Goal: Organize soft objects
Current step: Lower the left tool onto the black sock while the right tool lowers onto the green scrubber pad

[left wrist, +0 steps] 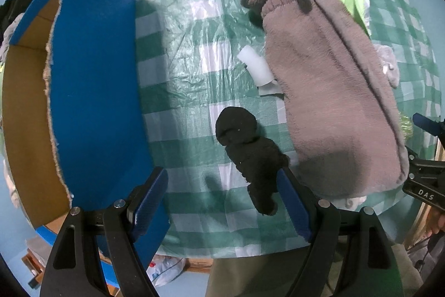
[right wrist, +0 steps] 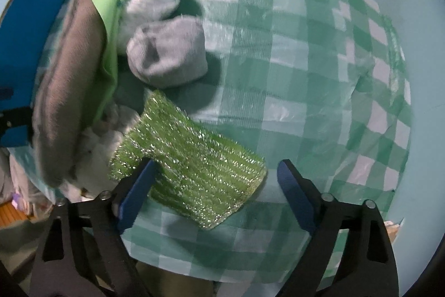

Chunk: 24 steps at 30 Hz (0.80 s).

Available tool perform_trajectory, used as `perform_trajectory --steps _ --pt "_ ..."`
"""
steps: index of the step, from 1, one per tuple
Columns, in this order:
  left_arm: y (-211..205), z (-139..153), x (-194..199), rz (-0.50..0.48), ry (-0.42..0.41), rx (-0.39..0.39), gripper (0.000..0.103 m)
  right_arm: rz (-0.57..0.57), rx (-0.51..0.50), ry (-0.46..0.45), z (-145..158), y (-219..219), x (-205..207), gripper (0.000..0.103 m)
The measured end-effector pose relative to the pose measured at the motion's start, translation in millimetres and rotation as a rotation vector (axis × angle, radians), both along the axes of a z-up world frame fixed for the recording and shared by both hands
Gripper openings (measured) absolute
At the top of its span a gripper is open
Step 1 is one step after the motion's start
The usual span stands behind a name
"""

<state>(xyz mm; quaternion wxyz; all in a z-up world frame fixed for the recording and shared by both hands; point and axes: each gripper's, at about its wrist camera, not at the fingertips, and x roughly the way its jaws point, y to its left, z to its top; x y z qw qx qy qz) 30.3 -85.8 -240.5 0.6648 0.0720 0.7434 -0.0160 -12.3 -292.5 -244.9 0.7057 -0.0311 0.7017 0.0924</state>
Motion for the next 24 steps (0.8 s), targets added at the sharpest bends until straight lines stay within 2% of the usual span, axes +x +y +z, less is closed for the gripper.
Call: perform_trajectory --steps 6,11,14,21,24 --pt "-6.4 -2.7 0.3 -0.005 0.005 -0.002 0.082 -0.006 -0.027 0.003 -7.7 -6.5 -2.0 0.077" --pt "-13.1 -6.4 5.3 0.002 0.01 -0.003 0.082 -0.065 -0.01 -0.008 -1.2 -27.2 4.8 0.057" --pt "-11.2 -11.2 7.7 0.014 0.016 -0.011 0.083 -0.102 -0.006 -0.012 1.7 -41.9 12.7 0.05" --pt "-7.4 -26.1 5.6 0.053 0.027 -0.046 0.086 -0.122 0.023 -0.003 8.3 -70.0 25.4 0.051" --pt "-4.9 -30.5 3.0 0.07 0.036 -0.052 0.086 -0.109 0.01 -0.007 6.9 -72.9 27.9 0.06"
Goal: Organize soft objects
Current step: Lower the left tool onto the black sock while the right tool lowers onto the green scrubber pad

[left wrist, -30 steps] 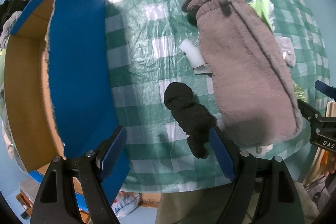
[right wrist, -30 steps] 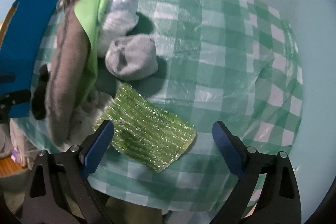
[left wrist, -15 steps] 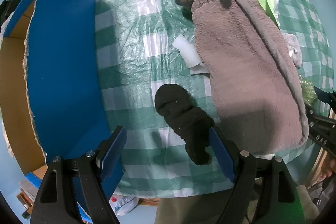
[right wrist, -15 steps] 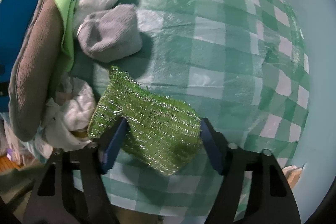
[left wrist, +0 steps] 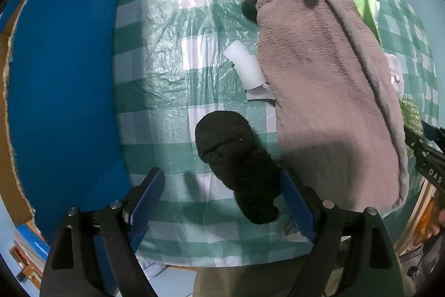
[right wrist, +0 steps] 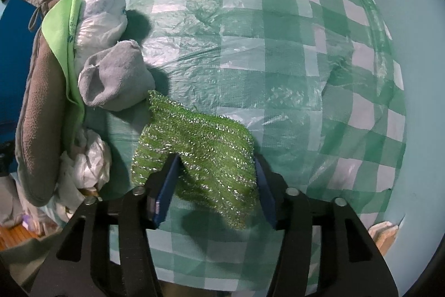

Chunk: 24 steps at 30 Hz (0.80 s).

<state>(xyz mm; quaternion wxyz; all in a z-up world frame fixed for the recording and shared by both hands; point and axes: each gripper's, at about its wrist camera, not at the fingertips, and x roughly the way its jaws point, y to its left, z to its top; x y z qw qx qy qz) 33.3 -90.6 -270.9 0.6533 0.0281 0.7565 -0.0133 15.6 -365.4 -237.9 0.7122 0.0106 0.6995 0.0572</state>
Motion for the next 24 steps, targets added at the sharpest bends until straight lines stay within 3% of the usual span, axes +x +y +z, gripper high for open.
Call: perform_trajectory --steps 3,9,11,12,13,15,24 --pt "2.7 -7.0 -4.3 0.016 0.001 -0.009 0.086 0.013 -0.016 -0.007 -11.8 22.2 11.9 0.064" --pt "2.8 -19.2 -4.6 0.043 -0.001 -0.031 0.086 0.037 -0.04 -0.015 -18.2 40.2 12.3 0.063" --pt "4.6 -22.6 -5.2 0.054 0.001 -0.039 0.078 0.041 -0.036 -0.021 -18.2 43.2 13.6 0.055" --pt "5.6 -24.7 -6.2 0.055 0.005 -0.039 0.065 0.045 -0.033 -0.024 -18.2 48.2 13.3 0.051" --pt "7.4 -29.6 -7.5 0.056 0.02 -0.036 0.051 0.046 -0.03 -0.026 -19.5 53.5 11.0 0.041" --pt "8.0 -32.1 -10.4 0.053 0.023 -0.035 0.044 0.041 -0.001 -0.024 -17.2 56.3 10.9 0.021" --pt "18.8 -22.5 -30.3 0.032 -0.017 -0.055 0.031 0.03 0.03 -0.033 10.1 56.9 7.2 0.019"
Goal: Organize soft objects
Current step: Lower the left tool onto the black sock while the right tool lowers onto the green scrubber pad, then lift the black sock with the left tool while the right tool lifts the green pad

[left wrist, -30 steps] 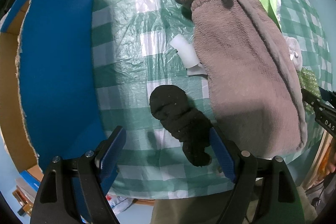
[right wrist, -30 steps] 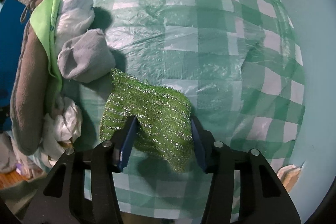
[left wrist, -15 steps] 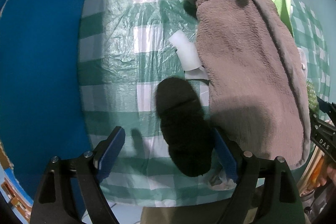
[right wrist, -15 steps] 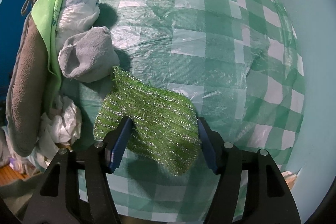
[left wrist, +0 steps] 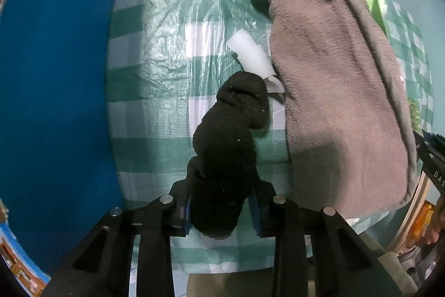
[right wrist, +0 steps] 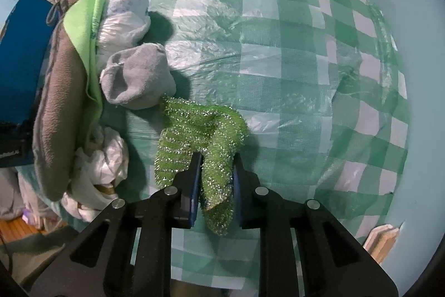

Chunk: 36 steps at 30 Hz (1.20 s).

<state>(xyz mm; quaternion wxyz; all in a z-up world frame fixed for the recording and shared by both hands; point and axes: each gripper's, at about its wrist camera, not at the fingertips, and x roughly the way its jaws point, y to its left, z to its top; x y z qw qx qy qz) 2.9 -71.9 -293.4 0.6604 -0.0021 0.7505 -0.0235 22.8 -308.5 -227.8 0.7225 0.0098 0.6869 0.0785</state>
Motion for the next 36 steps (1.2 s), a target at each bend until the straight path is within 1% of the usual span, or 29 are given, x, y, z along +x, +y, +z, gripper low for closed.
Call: perform_trajectory --steps 4,5,8,10,12,14,20,21,23,25,29,31,32,34,36 --pt "1.7 8.3 0.8 -0.031 -0.031 0.013 0.031 -0.007 0.013 -0.014 15.7 -2.3 -3.5 0.018" --pt "1.5 10.6 1.4 -0.04 -0.04 0.017 0.031 -0.008 0.017 -0.017 19.1 -3.0 -5.0 0.017" --pt "-3.9 17.6 0.6 -0.057 -0.064 0.024 0.031 -0.016 0.029 -0.022 28.8 -1.9 -7.1 0.015" --pt "-11.3 24.1 2.2 -0.067 -0.075 0.026 0.031 -0.018 0.036 -0.029 31.2 -2.6 -8.9 0.014" --pt "-10.9 27.8 3.3 -0.072 -0.081 0.027 0.031 -0.023 0.045 -0.042 29.3 -3.4 -10.2 0.013" --pt "-10.1 31.9 4.7 -0.074 -0.088 0.028 0.031 -0.029 0.051 -0.051 35.5 -5.2 -12.6 0.013" --pt "-6.8 44.2 4.2 -0.082 -0.105 0.02 0.031 -0.052 0.074 -0.085 37.7 -15.2 -19.9 0.013" --pt "1.1 58.9 13.9 -0.082 -0.105 0.015 0.031 -0.052 0.075 -0.097 42.6 -16.3 -21.8 0.013" --pt "2.7 63.3 16.7 -0.081 -0.115 0.007 0.031 -0.055 0.08 -0.105 47.4 -16.7 -21.2 0.013" --pt "4.1 79.4 15.8 -0.082 -0.128 0.001 0.031 -0.062 0.086 -0.116 52.5 -14.3 -19.9 0.013" --pt "6.6 89.8 25.4 -0.089 -0.146 -0.005 0.031 -0.068 0.098 -0.139 67.7 -9.8 -21.2 0.013" --pt "8.5 99.1 20.9 -0.093 -0.156 -0.005 0.031 -0.066 0.102 -0.15 73.3 -6.2 -21.7 0.013" --pt "9.0 101.8 26.2 -0.097 -0.165 -0.003 0.03 -0.064 0.102 -0.156 75.9 -4.5 -21.6 0.013" --pt "11.5 112.1 16.5 -0.106 -0.184 -0.002 0.031 -0.059 0.106 -0.171 83.7 -0.8 -22.2 0.013" --pt "10.4 118.8 20.3 -0.114 -0.201 0.002 0.031 -0.054 0.107 -0.185 92.2 2.0 -22.8 0.013"
